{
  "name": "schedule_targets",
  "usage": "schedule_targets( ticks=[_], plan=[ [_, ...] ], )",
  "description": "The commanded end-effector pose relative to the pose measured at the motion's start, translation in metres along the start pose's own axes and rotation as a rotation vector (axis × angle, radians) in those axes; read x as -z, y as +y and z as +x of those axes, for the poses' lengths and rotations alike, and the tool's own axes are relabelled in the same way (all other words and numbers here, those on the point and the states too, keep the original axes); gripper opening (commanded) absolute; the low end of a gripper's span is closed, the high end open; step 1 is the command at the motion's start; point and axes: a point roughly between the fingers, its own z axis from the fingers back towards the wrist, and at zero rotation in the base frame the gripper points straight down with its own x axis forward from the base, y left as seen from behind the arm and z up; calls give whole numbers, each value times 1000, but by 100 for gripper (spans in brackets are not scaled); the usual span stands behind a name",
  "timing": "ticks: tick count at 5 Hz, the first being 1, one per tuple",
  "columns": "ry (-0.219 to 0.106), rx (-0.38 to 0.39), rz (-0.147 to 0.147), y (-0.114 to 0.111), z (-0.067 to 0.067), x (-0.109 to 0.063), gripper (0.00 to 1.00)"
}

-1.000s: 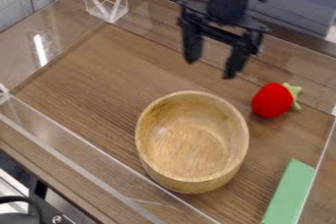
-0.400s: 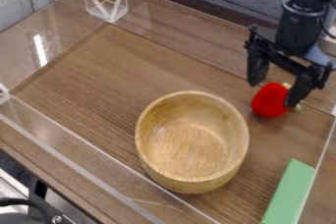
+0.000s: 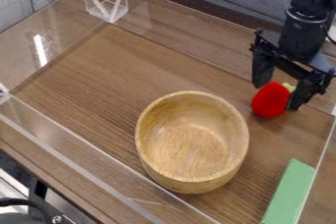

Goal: Move the red object to the left side of the table

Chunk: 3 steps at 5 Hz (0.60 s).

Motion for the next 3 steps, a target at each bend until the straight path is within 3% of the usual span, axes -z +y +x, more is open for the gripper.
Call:
schedule_targets(
  ticks=[1,3],
  plan=[
    [-64,-40,13,-5,10,-9,100],
    [-104,-73,24,-12,12,-3,100]
  ],
)
